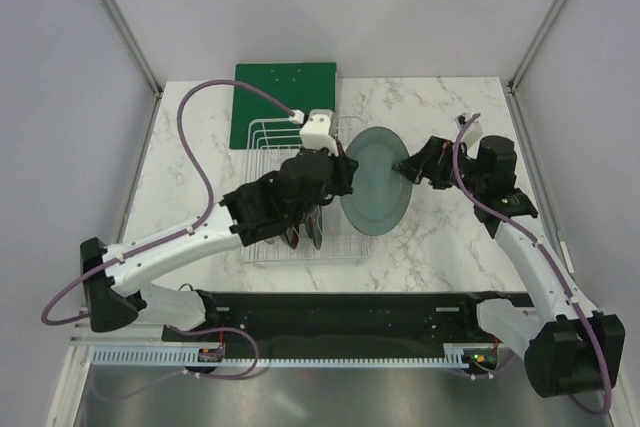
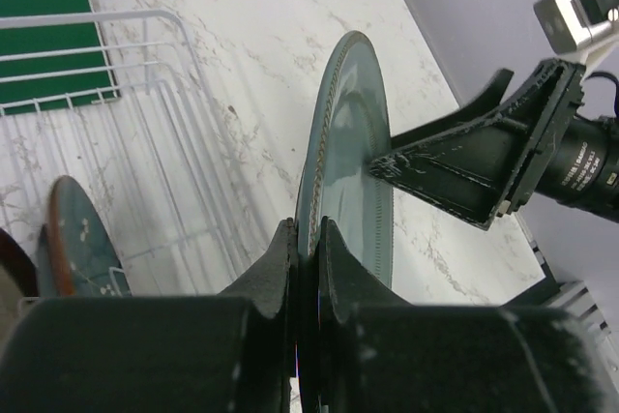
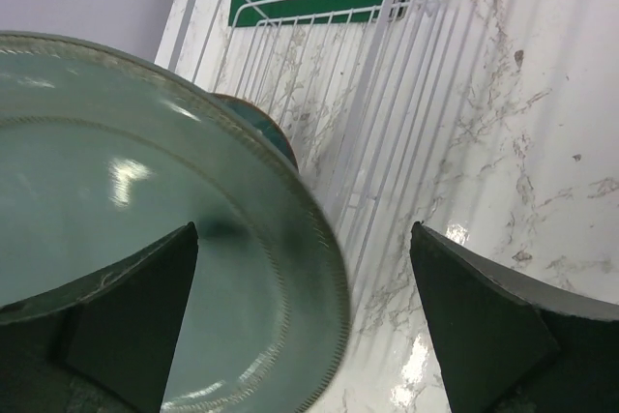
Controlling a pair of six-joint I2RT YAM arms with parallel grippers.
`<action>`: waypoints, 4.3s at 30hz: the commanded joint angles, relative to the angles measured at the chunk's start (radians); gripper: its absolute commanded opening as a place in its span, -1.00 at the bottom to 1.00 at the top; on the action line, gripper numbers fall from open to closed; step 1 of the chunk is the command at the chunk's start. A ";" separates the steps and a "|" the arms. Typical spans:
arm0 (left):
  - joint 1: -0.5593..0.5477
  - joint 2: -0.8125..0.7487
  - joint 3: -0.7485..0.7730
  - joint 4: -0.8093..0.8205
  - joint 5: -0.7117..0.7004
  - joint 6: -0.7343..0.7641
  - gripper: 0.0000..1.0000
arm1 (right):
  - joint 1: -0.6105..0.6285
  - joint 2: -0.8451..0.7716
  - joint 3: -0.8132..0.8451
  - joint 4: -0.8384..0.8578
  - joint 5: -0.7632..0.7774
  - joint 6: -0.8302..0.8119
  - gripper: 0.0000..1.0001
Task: Unload the plates from the dish rack
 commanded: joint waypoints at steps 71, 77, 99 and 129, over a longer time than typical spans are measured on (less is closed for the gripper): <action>0.449 0.214 -0.221 0.983 0.905 -0.521 -0.96 | -0.298 0.124 -0.164 0.525 -0.464 0.329 -1.00; 0.449 0.183 -0.203 0.876 0.908 -0.431 -0.05 | -0.298 0.044 -0.083 0.252 -0.294 0.176 -0.99; 0.432 -0.050 0.065 0.121 0.502 0.227 1.00 | -0.348 0.808 0.713 0.009 0.177 0.135 -0.99; 0.428 -0.088 -0.076 -0.100 0.192 0.344 0.77 | -0.359 1.231 0.912 -0.299 0.398 0.043 -0.37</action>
